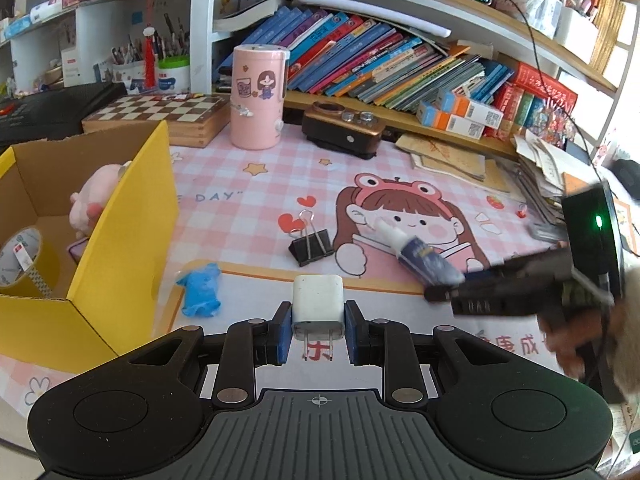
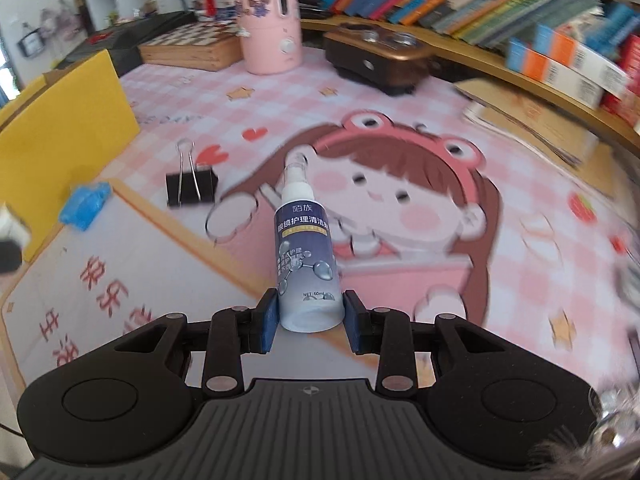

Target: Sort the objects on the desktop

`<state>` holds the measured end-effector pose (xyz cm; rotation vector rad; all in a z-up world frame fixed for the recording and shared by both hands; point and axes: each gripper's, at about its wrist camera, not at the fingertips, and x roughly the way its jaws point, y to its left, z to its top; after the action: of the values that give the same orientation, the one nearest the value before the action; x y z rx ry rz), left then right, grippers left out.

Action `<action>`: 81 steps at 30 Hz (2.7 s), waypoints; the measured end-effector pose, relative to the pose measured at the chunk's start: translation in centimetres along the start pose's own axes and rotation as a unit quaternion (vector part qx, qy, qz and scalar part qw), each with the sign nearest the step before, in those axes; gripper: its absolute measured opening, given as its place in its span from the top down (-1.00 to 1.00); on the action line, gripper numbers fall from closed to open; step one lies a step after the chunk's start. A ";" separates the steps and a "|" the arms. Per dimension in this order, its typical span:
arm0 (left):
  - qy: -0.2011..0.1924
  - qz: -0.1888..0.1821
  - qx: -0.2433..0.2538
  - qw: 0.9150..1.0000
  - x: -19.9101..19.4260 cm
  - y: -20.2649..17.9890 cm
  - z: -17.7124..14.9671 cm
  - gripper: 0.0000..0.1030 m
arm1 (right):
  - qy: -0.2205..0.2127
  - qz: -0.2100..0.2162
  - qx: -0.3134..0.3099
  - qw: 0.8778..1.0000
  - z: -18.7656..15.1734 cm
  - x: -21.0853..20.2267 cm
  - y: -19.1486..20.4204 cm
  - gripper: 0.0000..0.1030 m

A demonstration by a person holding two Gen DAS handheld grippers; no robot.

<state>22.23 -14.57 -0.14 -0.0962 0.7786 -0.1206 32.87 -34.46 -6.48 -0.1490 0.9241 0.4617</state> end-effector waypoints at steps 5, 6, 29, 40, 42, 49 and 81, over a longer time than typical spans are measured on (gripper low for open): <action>-0.009 -0.002 0.000 1.000 -0.9 -0.2 -0.4 0.52 | -0.002 -0.029 -0.001 1.000 -1.6 -0.9 1.7 0.38; -0.009 -0.001 -0.001 1.000 -1.1 -0.1 -0.5 0.52 | -0.003 -0.032 -0.002 0.999 -1.6 -0.9 1.9 0.36; -0.060 -0.039 -0.011 0.997 -4.7 1.4 -1.1 0.52 | -0.057 0.002 0.151 0.987 -1.4 -7.2 2.6 0.42; -0.067 -0.098 0.024 0.993 -6.4 2.6 -1.6 0.52 | -0.093 0.013 0.213 0.973 -3.7 -13.1 7.4 0.42; -0.065 -0.105 0.027 0.992 -6.8 3.0 -1.8 0.52 | -0.090 0.012 0.219 0.972 -4.3 -13.5 8.5 0.42; -0.056 -0.116 0.032 0.991 -8.6 5.4 -3.5 0.52 | -0.080 0.012 0.226 0.971 -6.1 -14.0 12.7 0.42; -0.060 -0.060 -0.044 0.995 -19.1 18.4 -12.9 0.52 | -0.023 0.084 0.127 0.988 -9.9 -13.7 32.4 0.42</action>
<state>0.96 5.87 1.57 -0.2322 0.6575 -0.1925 4.17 -13.05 0.79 0.1719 0.9455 0.4956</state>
